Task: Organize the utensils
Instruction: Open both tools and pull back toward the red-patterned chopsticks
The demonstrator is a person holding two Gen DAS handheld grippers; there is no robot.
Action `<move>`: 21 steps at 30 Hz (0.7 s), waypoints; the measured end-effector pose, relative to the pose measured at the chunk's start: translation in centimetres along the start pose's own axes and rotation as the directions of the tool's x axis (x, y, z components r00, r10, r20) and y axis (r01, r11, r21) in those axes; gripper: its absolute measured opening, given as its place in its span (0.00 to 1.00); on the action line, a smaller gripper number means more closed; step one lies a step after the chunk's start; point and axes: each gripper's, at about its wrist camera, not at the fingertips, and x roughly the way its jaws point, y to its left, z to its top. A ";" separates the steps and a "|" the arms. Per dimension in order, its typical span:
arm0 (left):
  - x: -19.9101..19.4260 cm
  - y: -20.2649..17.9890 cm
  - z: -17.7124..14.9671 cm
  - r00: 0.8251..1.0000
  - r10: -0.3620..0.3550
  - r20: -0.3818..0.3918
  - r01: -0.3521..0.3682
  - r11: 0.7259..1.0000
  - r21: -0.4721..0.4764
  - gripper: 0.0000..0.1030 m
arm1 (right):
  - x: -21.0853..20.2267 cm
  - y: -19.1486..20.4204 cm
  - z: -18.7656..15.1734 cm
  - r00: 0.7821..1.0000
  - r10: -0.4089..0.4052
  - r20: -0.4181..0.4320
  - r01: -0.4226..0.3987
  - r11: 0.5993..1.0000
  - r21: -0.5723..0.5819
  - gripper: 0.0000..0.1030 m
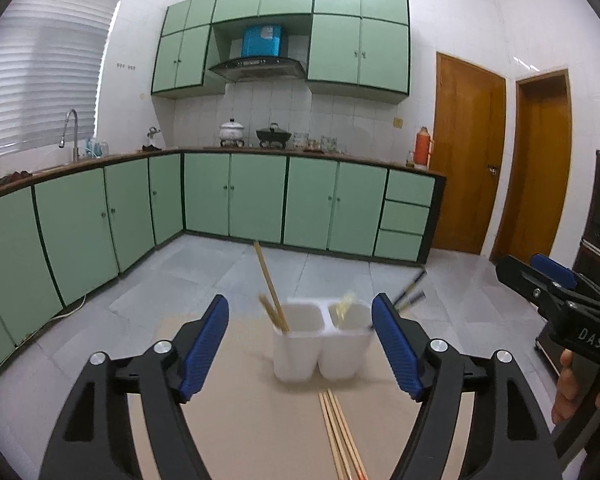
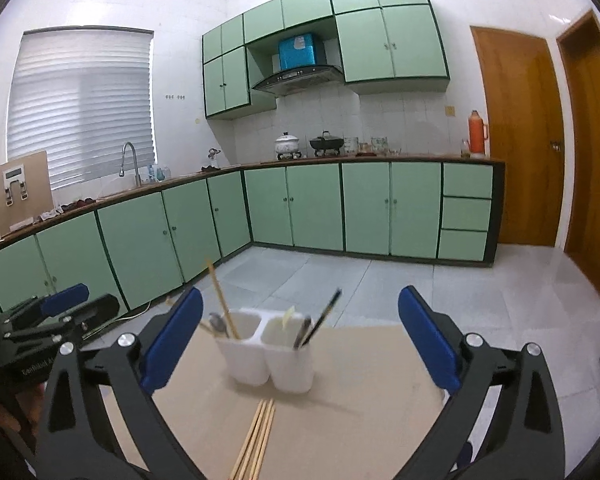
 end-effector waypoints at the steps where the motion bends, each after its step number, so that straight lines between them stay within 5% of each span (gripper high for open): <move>1: -0.3 -0.2 -0.4 1.000 0.000 -0.008 0.000 1.000 0.003 0.71 | -0.4 0.1 -0.4 1.000 -0.002 -0.006 0.002 1.000 0.000 0.93; 21: -2.4 -1.5 -8.6 0.992 0.027 -0.123 -0.024 0.999 0.022 0.77 | -3.2 2.4 -10.3 0.989 -0.031 -0.145 0.028 0.999 -0.023 0.93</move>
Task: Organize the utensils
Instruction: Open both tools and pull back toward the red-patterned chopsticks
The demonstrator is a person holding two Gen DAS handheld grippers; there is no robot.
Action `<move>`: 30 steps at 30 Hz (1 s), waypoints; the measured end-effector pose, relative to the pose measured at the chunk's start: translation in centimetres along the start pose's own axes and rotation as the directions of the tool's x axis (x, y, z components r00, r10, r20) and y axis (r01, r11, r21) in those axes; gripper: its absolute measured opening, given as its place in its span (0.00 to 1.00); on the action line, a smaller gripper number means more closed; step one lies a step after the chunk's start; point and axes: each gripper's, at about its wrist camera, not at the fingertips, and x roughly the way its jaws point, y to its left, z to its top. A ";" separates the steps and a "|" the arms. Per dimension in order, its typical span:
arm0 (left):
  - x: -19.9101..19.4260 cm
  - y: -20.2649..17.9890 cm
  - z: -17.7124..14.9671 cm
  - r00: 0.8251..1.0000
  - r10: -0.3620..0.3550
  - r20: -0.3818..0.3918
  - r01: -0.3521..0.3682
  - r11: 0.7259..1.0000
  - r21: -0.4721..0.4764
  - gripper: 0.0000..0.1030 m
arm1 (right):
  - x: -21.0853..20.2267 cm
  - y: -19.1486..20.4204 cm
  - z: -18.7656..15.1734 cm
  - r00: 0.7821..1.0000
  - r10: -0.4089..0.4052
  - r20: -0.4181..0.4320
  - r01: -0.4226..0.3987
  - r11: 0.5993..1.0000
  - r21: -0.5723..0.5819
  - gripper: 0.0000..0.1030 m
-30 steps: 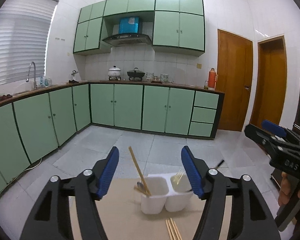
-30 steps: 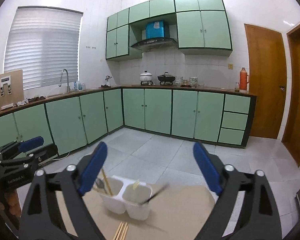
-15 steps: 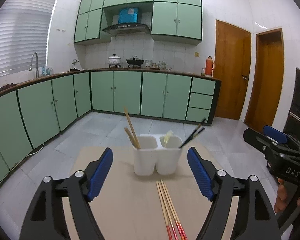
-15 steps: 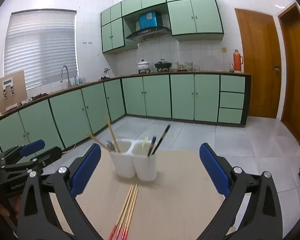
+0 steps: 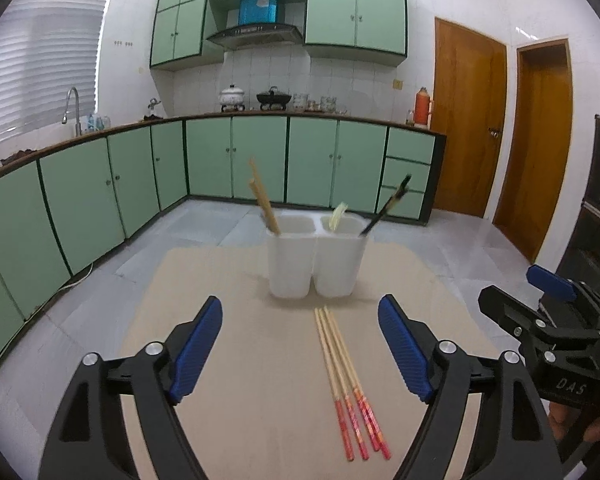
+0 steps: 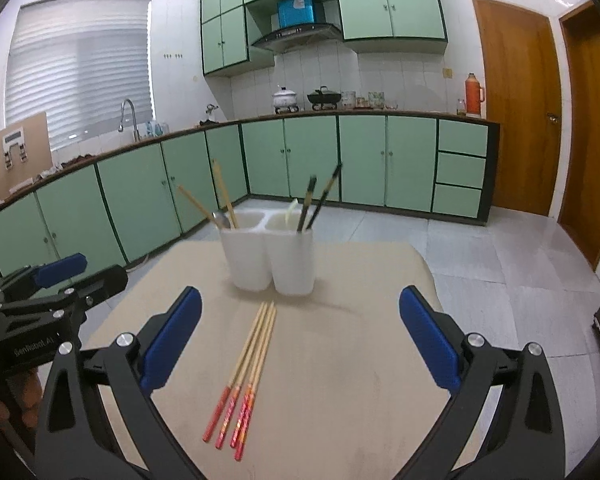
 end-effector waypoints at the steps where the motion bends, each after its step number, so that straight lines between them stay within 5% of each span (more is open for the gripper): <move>1: 0.2 0.1 -0.6 1.000 0.006 -0.010 -0.006 1.000 0.001 0.78 | 0.2 0.1 -0.6 1.000 -0.009 -0.009 0.009 1.000 -0.005 0.94; 10: 2.7 1.1 -6.4 0.990 0.042 -0.137 -0.041 0.999 0.008 0.78 | 3.0 1.1 -7.0 0.979 -0.027 -0.200 0.025 1.000 -0.011 0.94; 16: 3.2 1.6 -8.4 0.987 0.062 -0.150 -0.065 0.998 -0.011 0.78 | 3.8 1.5 -9.5 0.974 -0.060 -0.217 0.066 0.998 0.018 0.94; 26: 2.7 2.6 -9.8 0.986 0.085 -0.141 -0.091 0.995 -0.036 0.78 | 4.6 4.3 -12.6 0.965 -0.005 -0.261 -0.010 0.998 -0.056 0.51; 30: 2.8 2.6 -10.0 0.986 0.082 -0.148 -0.089 0.995 -0.042 0.78 | 4.7 5.0 -12.7 0.962 0.011 -0.271 -0.030 0.997 -0.066 0.45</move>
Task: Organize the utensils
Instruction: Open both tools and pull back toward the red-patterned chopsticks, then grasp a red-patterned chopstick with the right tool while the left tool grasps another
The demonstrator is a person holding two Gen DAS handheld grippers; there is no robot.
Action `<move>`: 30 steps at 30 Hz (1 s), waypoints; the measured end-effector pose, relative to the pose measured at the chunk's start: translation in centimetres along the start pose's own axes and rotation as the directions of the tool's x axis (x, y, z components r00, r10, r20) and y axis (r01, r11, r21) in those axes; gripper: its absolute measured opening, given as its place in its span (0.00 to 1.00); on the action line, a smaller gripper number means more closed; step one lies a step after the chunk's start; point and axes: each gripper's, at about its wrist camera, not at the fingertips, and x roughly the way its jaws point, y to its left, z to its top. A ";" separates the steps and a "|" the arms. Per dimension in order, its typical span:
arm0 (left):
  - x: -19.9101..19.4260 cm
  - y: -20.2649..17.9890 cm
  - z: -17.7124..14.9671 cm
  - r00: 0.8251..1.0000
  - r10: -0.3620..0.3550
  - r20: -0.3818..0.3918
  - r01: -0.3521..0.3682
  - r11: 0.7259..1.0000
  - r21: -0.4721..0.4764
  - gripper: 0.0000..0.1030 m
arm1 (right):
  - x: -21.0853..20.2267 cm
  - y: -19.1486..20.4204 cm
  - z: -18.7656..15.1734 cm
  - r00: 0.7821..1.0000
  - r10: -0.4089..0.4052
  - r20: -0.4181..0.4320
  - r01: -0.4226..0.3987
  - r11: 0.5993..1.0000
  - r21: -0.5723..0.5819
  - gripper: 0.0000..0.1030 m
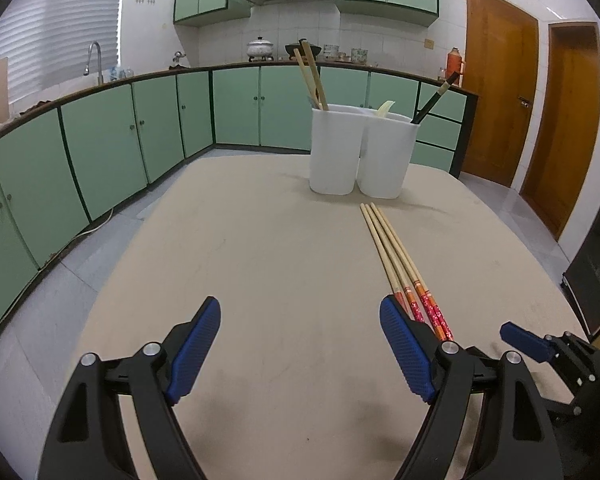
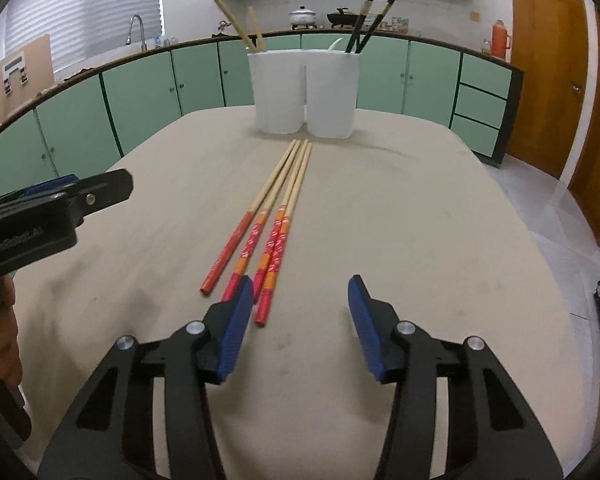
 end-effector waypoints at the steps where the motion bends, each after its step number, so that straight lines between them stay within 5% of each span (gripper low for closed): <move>1: 0.0 -0.1 0.0 1.000 -0.002 -0.001 0.002 1.000 -0.001 0.78 | 0.1 0.2 -0.1 1.000 0.004 -0.005 -0.004 1.000 -0.007 0.41; 13: 0.2 -0.3 0.1 1.000 -0.004 -0.008 0.004 1.000 -0.001 0.78 | 0.6 1.2 -0.7 0.999 -0.004 -0.035 0.002 0.999 -0.040 0.27; 20: 0.3 -0.3 0.0 1.000 -0.006 -0.012 0.006 1.000 0.001 0.78 | 0.8 0.8 -0.5 0.999 0.023 -0.037 -0.023 1.000 -0.017 0.06; 30: 1.2 -2.5 -1.0 0.997 -0.055 -0.058 0.056 0.998 0.019 0.78 | -0.3 -2.0 0.1 1.000 0.004 0.003 -0.004 0.998 0.067 0.05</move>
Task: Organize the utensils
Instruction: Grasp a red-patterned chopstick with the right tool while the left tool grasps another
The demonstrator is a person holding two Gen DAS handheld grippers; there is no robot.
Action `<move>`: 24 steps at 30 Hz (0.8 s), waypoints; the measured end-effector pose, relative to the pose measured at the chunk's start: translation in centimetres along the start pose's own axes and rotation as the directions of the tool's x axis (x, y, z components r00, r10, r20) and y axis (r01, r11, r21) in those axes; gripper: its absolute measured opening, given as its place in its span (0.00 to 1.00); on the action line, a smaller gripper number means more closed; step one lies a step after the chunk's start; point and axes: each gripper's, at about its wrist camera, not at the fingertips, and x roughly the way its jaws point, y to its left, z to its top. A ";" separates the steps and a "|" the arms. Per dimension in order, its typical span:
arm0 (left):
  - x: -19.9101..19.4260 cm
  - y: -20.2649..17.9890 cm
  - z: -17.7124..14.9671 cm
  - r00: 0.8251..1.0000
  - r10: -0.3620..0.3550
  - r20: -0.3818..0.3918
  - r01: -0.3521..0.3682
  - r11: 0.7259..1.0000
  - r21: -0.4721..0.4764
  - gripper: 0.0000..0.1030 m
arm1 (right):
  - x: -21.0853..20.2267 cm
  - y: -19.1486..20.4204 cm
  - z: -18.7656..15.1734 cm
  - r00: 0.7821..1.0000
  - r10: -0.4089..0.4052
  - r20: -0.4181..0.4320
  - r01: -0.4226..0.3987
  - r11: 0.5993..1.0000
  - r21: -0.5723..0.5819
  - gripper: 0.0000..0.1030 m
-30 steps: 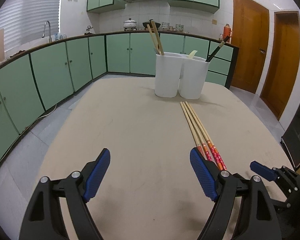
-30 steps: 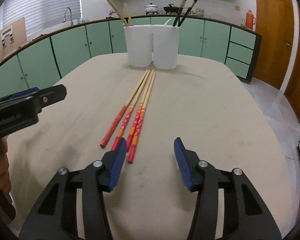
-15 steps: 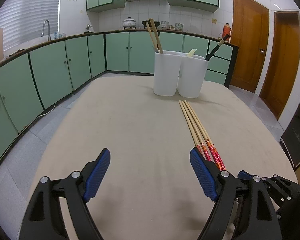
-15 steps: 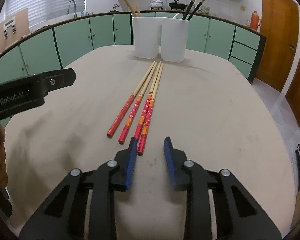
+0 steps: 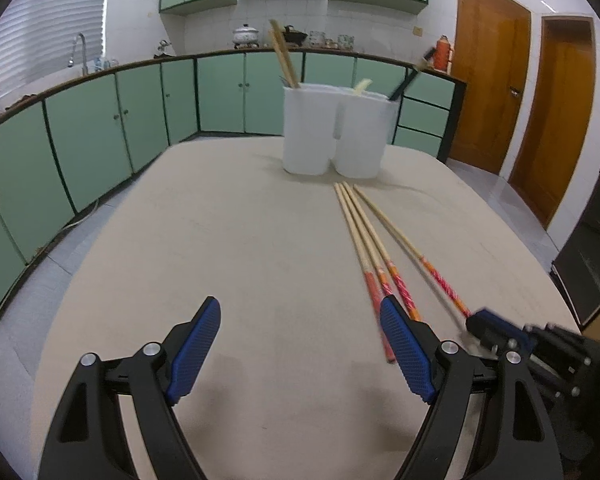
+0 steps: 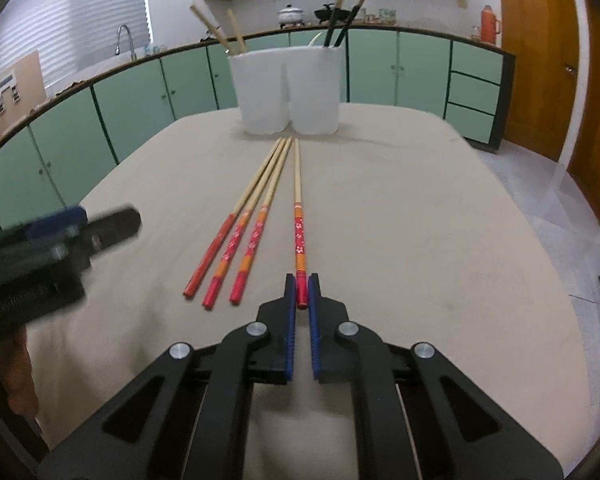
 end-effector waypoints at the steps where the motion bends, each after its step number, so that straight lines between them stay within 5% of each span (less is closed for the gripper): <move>1: 0.2 -0.3 -0.1 1.000 -0.003 -0.005 0.003 1.000 0.006 0.76 | -0.1 -0.2 0.0 1.000 -0.002 0.004 0.002 1.000 0.002 0.05; 11: 2.7 -2.4 -1.6 0.994 -0.038 -0.105 0.043 0.998 0.042 0.61 | -0.6 -1.5 -0.2 1.000 0.001 0.014 -0.001 1.000 0.031 0.05; 18: 2.8 -3.1 -1.9 0.993 -0.034 -0.113 0.041 0.997 0.068 0.59 | -0.5 -1.7 -0.2 1.000 0.006 0.008 -0.007 0.999 0.036 0.05; 21: 2.9 -3.3 -1.9 0.993 -0.031 -0.112 0.040 0.996 0.079 0.50 | -0.5 -1.6 -0.1 1.000 0.009 0.008 -0.009 0.999 0.031 0.05; 24: 2.9 -3.3 -1.9 0.993 -0.048 -0.111 0.058 0.994 0.088 0.27 | -0.5 -1.6 -0.1 1.000 0.010 0.008 -0.010 0.999 0.031 0.05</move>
